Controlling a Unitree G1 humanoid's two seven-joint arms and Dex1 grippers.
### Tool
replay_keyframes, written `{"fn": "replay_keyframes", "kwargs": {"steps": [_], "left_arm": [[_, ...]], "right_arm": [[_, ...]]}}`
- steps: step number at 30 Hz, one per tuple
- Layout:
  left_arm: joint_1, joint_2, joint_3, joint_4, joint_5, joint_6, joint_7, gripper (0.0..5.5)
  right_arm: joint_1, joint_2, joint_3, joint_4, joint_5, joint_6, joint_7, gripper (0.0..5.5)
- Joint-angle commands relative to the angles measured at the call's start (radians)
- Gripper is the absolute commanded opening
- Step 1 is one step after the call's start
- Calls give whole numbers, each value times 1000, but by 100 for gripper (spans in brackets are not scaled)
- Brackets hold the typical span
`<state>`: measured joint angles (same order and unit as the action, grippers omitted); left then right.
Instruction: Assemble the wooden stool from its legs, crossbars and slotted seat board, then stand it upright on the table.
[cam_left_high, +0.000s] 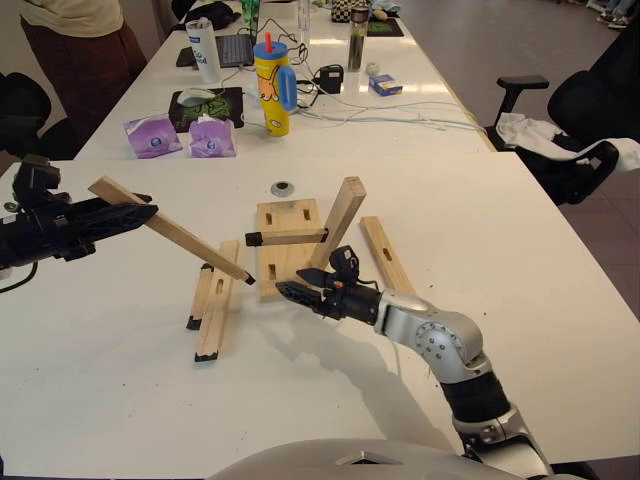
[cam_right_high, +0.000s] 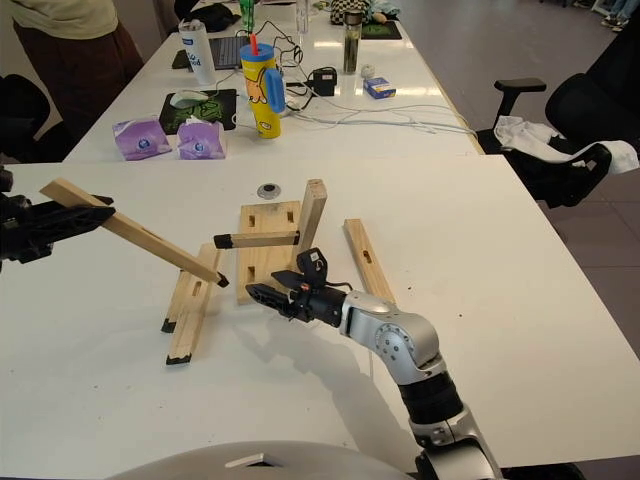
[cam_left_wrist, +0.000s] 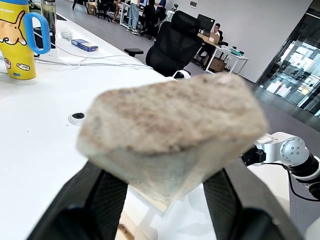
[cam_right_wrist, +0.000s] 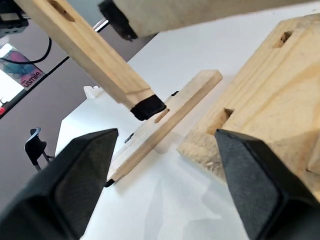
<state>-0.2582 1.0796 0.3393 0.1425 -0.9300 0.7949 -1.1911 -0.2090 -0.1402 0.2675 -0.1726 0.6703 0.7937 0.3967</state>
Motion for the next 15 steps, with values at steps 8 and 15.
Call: {"fn": "replay_keyframes", "kwargs": {"steps": [8,15], "left_arm": [[-120,-96,-109,81,179,-147,-69,205],[-158,-170,-107,30,179,-150,-53,205]], "right_arm": [[-19,36,-37,102,-169,-56,-83,361],[-8,-9,40,128,-274,-66,-46,361]]}}
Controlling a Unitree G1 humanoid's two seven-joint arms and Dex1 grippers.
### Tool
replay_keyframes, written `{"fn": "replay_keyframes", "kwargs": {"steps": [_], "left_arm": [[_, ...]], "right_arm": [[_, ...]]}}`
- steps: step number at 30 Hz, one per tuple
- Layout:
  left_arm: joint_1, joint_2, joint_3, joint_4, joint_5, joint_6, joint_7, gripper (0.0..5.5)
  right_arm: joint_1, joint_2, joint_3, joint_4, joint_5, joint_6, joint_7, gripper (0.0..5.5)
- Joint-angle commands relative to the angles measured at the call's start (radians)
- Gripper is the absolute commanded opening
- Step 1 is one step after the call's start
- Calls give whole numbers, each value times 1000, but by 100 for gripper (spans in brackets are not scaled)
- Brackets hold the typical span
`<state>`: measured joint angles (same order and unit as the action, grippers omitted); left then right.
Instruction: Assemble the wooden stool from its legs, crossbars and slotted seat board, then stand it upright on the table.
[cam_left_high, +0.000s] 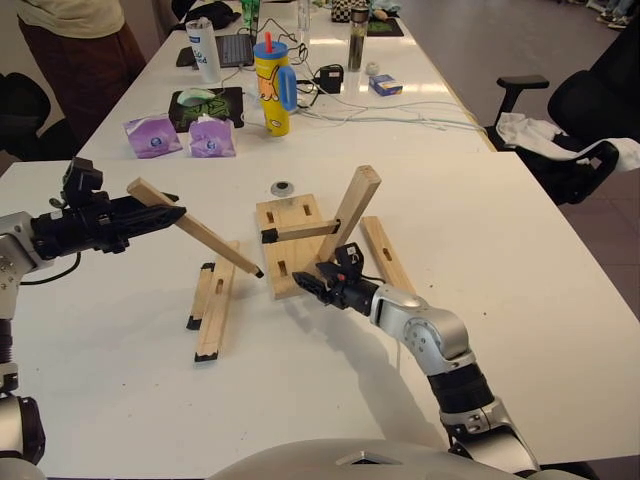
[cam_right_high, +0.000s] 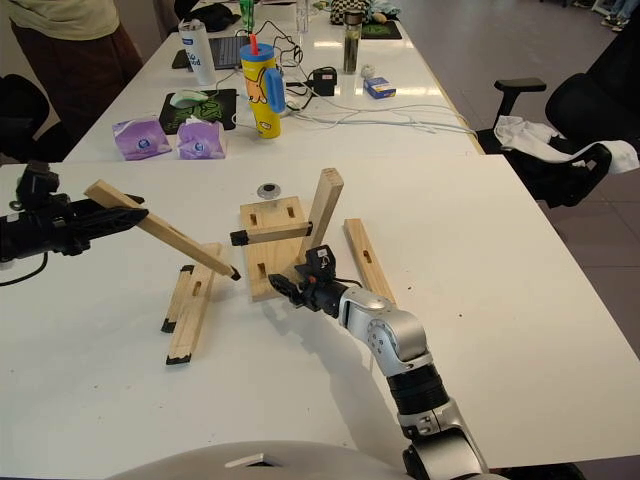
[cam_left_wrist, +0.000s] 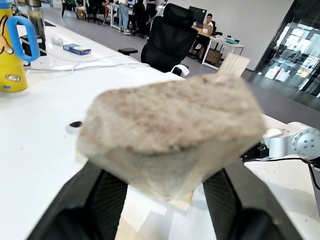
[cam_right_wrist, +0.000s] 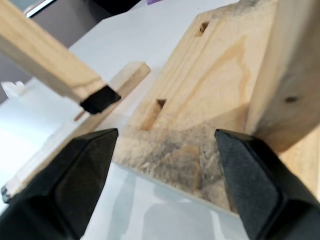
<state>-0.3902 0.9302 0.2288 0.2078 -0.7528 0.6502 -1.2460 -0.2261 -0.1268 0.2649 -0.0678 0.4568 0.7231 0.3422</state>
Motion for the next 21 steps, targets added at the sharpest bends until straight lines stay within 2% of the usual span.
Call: {"fn": "replay_keyframes", "kwargs": {"steps": [1,12,21], "left_arm": [[-25,-26,2,-41,4,-5,-1,205],[-35,-91,-107,33,118,-95,-62,205],[-180,-37,-208,55,242,-143,-136,205]], "right_arm": [[12,-23,52,29,-74,1,12,361],[14,-10,76,77,-126,-4,60,361],[22,-30,124,91,-158,64,97,361]]}}
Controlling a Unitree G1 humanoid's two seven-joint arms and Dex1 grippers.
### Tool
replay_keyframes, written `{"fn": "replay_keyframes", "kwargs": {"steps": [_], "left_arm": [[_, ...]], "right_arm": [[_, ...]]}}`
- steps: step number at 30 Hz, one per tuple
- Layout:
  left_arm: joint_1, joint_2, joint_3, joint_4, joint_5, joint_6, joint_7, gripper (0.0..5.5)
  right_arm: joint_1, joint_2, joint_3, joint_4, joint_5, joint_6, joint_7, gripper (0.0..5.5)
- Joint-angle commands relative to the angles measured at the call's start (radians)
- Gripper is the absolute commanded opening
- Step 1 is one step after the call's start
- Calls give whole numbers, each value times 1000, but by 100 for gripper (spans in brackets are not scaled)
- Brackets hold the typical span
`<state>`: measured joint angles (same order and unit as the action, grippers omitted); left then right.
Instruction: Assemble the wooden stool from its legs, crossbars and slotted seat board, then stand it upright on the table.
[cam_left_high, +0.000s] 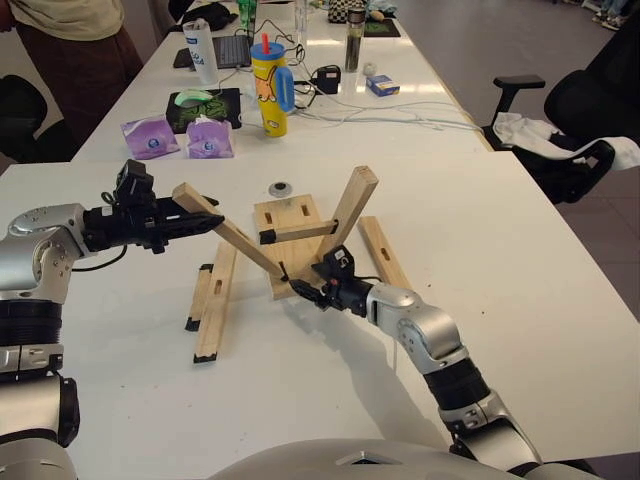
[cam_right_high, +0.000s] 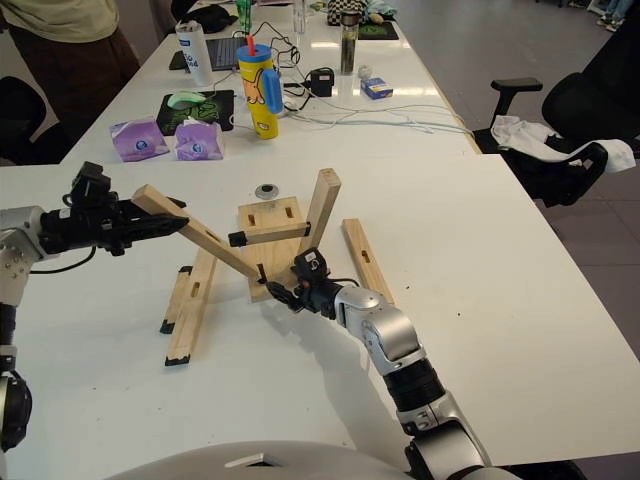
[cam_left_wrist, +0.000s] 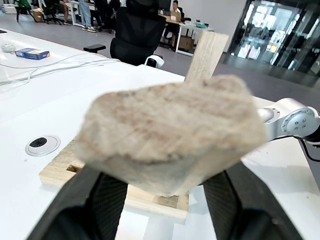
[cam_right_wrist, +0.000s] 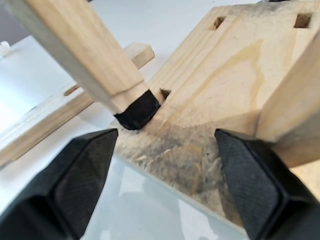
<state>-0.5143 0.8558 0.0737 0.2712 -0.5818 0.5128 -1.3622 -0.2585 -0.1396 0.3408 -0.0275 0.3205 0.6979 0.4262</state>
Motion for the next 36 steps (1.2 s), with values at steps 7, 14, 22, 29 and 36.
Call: {"fn": "replay_keyframes", "kwargs": {"steps": [7,14,22,29,36], "left_arm": [[9,29,-151,-137,192,-91,19,205],[9,20,-241,-147,265,-118,29,205],[-93,-154,-287,110,233,-82,7,205],[-62,-221,-353,191,289,-151,-9,205],[0,-239,-287,68,252,-145,143,205]], "right_arm": [[57,-35,84,57,-43,121,35,361],[58,-51,95,58,-58,133,49,361],[44,-78,115,77,-69,131,79,361],[38,-71,80,92,-70,86,97,361],[128,30,-95,-204,81,-173,111,255]]}}
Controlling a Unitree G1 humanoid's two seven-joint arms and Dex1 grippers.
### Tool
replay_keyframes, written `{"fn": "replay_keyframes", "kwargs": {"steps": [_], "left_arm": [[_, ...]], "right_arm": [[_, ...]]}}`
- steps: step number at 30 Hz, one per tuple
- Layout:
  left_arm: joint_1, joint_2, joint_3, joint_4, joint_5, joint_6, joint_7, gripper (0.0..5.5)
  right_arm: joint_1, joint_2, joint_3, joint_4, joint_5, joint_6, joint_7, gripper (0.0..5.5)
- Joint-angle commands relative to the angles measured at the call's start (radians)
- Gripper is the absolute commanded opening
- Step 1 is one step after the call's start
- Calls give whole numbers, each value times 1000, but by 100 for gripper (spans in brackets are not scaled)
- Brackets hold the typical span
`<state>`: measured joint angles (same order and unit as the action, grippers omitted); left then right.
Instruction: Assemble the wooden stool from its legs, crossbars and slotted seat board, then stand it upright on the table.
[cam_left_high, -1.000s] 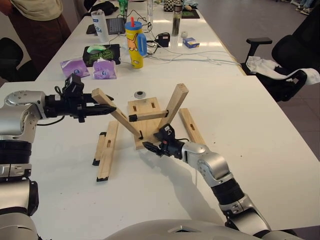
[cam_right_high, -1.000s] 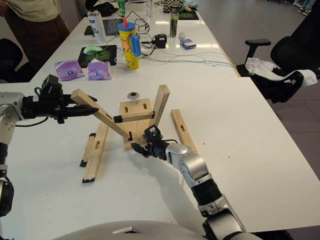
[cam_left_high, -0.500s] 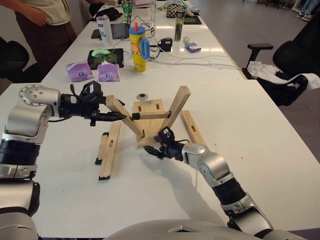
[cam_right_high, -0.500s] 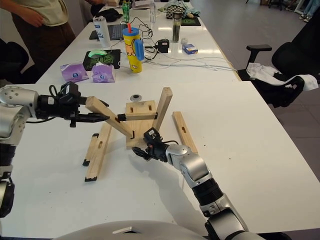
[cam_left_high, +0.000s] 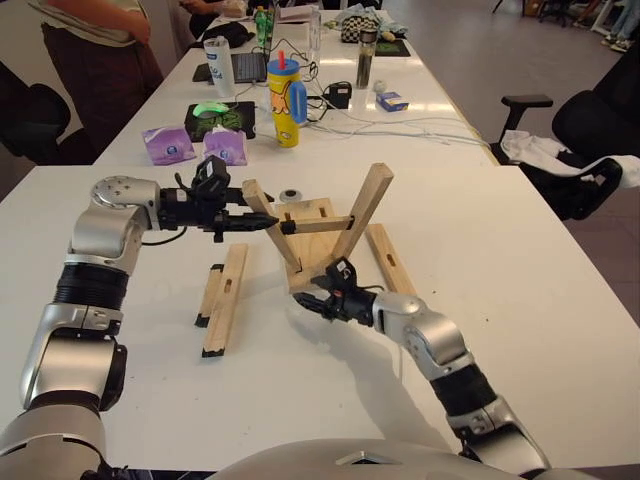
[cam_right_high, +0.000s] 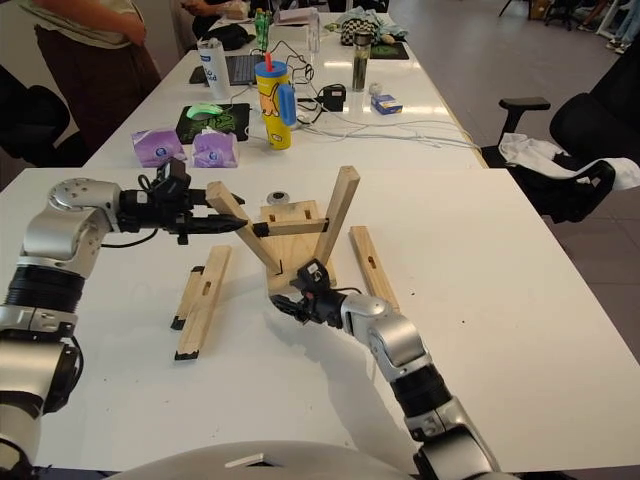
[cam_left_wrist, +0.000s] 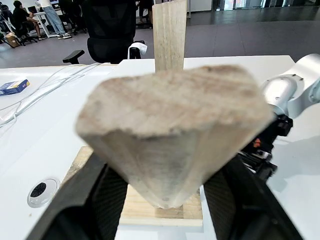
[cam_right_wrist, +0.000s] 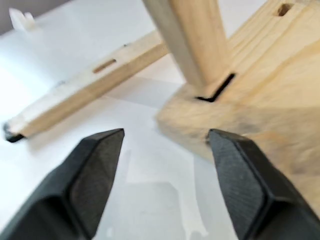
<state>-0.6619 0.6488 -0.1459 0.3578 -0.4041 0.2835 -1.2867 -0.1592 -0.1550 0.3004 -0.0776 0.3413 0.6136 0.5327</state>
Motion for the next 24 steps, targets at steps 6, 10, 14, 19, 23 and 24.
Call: {"fn": "replay_keyframes", "kwargs": {"steps": [6,10,14,19,23,24], "left_arm": [[173,-42,-28,-89,32,121,144,205],[165,-60,-26,-86,20,125,155,205],[163,-77,-25,-83,15,126,161,205],[156,-98,-28,-73,20,118,169,205],[160,-103,-26,-72,24,110,167,205],[167,-101,-21,-76,23,109,169,205]], "right_arm": [[-75,96,-90,-288,-13,-109,-163,185],[-218,115,-103,-215,-156,-233,-275,185],[-305,110,-59,-128,-278,-312,-324,185],[-204,49,123,357,-465,-154,-315,185],[-133,33,135,347,-465,-165,-288,185],[-133,45,124,312,-435,-204,-266,185]]}}
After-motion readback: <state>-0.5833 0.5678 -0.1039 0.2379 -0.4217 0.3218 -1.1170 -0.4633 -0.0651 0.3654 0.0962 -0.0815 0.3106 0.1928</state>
